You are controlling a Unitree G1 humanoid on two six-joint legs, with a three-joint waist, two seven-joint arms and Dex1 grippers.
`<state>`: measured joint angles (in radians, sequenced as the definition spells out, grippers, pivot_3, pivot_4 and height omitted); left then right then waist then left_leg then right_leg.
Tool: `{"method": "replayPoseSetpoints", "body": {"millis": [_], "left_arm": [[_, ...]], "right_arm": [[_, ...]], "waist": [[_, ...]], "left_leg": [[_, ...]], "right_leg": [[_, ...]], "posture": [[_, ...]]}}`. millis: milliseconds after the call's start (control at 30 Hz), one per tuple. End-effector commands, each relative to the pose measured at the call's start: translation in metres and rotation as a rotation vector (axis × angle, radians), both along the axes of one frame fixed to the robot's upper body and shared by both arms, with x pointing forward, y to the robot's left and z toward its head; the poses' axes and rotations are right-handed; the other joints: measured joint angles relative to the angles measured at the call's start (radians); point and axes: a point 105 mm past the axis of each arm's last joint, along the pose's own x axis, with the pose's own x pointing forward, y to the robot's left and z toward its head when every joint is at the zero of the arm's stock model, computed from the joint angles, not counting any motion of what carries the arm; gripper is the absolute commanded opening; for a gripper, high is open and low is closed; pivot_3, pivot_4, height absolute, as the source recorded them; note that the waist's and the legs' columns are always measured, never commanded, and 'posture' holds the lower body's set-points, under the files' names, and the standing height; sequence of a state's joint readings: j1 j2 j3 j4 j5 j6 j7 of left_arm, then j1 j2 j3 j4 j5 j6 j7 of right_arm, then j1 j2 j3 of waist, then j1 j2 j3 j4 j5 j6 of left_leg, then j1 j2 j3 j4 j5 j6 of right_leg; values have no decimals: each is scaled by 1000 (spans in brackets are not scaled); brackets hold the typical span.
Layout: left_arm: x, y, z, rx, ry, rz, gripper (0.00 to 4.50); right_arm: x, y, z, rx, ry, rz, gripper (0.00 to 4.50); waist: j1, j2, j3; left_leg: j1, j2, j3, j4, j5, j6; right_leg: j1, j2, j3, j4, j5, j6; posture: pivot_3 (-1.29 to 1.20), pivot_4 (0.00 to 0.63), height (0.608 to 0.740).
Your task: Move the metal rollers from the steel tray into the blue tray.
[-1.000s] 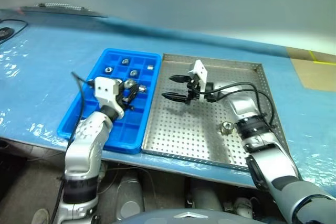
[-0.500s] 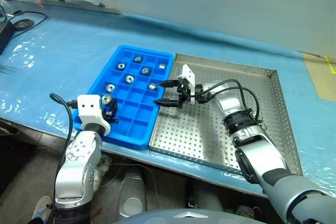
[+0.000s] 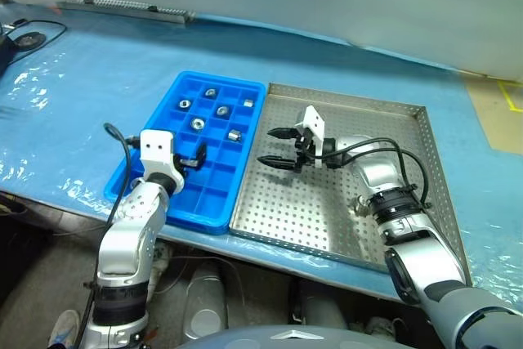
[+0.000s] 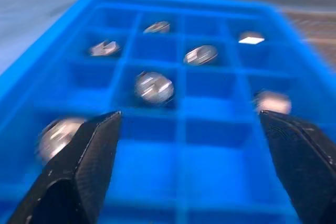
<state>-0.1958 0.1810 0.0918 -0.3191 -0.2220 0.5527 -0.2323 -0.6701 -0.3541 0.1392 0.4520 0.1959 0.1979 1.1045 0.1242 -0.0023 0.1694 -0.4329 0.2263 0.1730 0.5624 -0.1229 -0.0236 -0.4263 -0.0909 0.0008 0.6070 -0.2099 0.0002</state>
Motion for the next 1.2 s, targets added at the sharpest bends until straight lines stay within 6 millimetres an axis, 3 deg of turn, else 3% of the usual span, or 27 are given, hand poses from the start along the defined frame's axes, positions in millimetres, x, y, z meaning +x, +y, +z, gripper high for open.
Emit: {"method": "replayPoseSetpoints", "body": {"millis": [33, 167, 300, 567, 633, 800, 900, 1067, 1200], "left_arm": [[9, -33, 25, -19, -102, -214, 4431], [12, -78, 27, 19, -114, -523, 4431], [14, -102, 29, 25, -131, -692, 4431], [21, -123, 27, 54, -152, -829, 4431], [22, -124, 26, 64, -156, -836, 4465], [23, -120, 25, 67, -162, -818, 4465], [26, -107, 26, 80, -172, -759, 4465], [24, -76, 31, 90, -194, -627, 4465], [13, -44, 30, 107, -195, -491, 4465]], "right_arm": [[-1, -18, 20, 31, -65, -72, 4500], [-12, -46, 20, 19, -68, -188, 4500], [-25, -64, 14, -9, -51, -265, 4500], [-59, -91, -26, -200, 42, -339, 4500], [-64, -93, -32, -217, 64, -338, 4099], [-65, -84, -28, -190, 81, -298, 2595], [-51, -73, -11, -114, 39, -277, 1703], [-25, -44, 20, 19, -16, -198, 1705], [-12, -13, 28, 61, -13, -75, 1705]], "waist": [[-5, 0, 0], [-35, 0, 0], [-81, 0, 0], [-148, 0, 0], [-160, 0, 0], [-170, 1, 0], [-169, 1, 0], [-159, 1, -1], [-126, 1, -1]], "left_leg": [[0, 0, 0, 0, 0, 0], [1, -2, 1, 0, 0, 0], [2, -2, 3, 0, 0, 1], [11, -2, 7, -1, -1, 2], [11, -2, 7, -1, -1, 2], [11, -2, 7, 0, -1, 2], [11, -2, 7, 0, -2, 3], [12, -1, 7, -1, -1, 3], [11, 0, 7, -2, -1, 3]], "right_leg": [[0, 0, 0, 0, 0, 0], [0, 0, 1, 0, 0, 0], [0, 0, 2, 0, 0, 0], [3, 1, 5, 0, 0, 1], [3, 1, 5, -1, 0, 1], [3, 1, 5, 0, 0, 1], [3, 1, 5, 0, 0, 1], [3, 1, 4, 1, 0, 0], [3, 1, 2, 0, 0, 0]], "posture": [[-129, 150, 740], [-232, 150, 740], [-356, 150, 740], [-460, 150, 740], [-463, 150, 740], [-436, 150, 740], [-365, 150, 740], [-175, 150, 740], [-14, 150, 740]]}}
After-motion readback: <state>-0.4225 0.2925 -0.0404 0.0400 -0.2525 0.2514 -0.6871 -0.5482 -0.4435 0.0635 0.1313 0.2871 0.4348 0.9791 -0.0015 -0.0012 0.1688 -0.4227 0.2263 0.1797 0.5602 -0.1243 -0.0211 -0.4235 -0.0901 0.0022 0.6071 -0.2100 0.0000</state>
